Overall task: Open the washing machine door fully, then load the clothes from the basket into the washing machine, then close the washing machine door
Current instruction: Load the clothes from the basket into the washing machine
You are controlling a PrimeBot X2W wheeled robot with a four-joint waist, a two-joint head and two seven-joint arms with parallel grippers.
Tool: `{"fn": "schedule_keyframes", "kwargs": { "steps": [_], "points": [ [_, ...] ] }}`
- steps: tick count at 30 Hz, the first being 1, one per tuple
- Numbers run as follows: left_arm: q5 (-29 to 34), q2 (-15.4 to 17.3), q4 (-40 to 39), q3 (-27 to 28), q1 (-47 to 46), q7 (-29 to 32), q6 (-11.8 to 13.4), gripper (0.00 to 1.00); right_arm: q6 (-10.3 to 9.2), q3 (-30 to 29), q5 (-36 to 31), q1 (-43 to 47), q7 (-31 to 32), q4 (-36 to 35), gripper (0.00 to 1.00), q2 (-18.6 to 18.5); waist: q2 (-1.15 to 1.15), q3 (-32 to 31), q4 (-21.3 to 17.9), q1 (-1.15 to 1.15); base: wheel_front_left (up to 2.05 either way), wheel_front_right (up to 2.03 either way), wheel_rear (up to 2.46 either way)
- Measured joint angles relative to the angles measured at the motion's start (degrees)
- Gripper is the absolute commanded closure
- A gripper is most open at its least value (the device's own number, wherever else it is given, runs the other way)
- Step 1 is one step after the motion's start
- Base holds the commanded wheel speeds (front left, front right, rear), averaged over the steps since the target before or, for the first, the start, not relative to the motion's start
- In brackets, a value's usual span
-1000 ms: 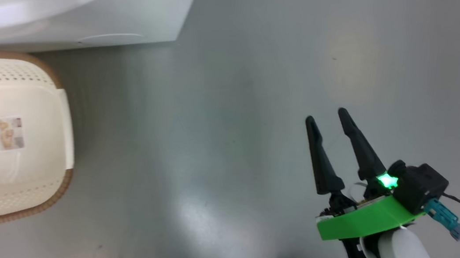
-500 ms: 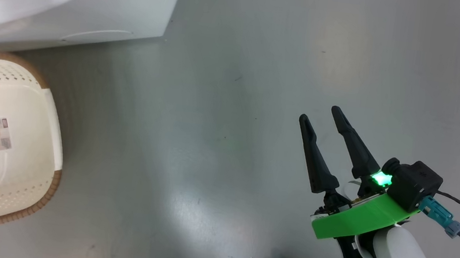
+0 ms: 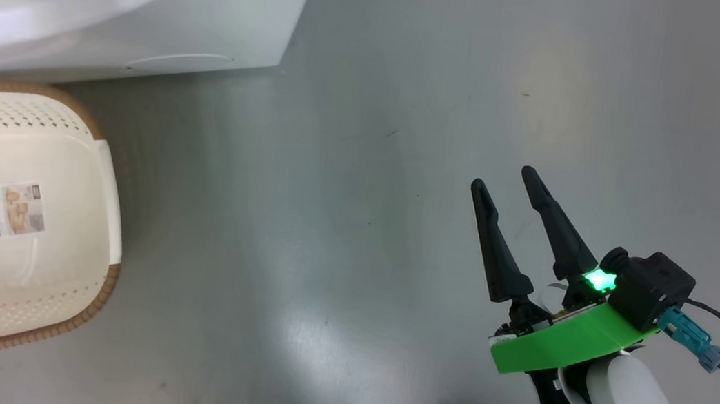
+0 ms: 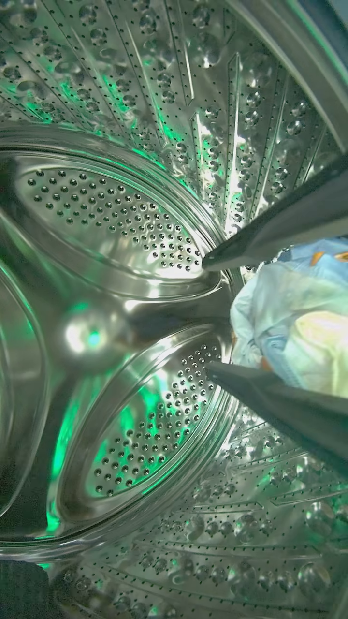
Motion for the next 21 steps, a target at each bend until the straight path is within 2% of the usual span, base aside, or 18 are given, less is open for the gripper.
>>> {"fn": "schedule_keyframes", "kwargs": {
  "steps": [16,21],
  "points": [
    [-2.55,-6.48,-4.67,1.96,15.6,0.0,-0.01,0.0,0.0,-1.92,-0.11,0.3,0.0,0.08,0.0,-2.85,0.0,-4.47,3.07,0.0,0.0,0.0,0.0],
    [-2.71,-9.09,-6.06,2.67,21.65,0.0,-0.01,0.0,0.0,-2.88,-0.15,2.77,0.0,0.34,0.0,-3.41,0.0,-6.92,4.32,0.0,0.0,0.0,0.0]
  ]
}}
